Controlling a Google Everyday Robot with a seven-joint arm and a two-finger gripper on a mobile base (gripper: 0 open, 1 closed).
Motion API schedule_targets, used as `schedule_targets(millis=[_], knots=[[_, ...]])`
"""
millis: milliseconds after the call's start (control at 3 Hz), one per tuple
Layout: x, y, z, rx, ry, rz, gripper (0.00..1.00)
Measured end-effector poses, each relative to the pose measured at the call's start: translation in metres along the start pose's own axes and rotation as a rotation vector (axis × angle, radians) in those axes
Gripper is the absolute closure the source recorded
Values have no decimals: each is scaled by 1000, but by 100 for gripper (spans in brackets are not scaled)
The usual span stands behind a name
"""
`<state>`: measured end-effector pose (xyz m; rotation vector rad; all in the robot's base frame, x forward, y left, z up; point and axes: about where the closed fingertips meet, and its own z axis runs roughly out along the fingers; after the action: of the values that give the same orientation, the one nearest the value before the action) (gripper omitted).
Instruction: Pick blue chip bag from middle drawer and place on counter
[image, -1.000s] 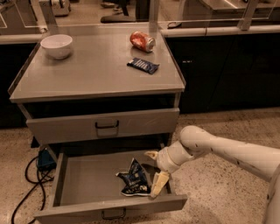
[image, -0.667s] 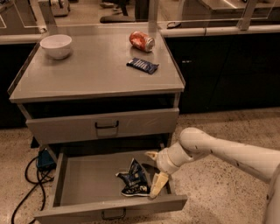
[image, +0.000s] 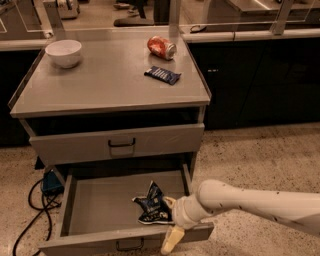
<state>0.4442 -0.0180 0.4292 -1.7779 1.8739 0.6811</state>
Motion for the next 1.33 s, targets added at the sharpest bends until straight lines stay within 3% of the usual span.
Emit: schedule_targets(millis=[333,667,1000,1333], knots=[[6,16,13,19,1,68,0],[-2,5,10,14,-9,53,0],[-47,-43,-23,-26,-32,28,0],[-45,-40,-18,-13,-40,30,0]])
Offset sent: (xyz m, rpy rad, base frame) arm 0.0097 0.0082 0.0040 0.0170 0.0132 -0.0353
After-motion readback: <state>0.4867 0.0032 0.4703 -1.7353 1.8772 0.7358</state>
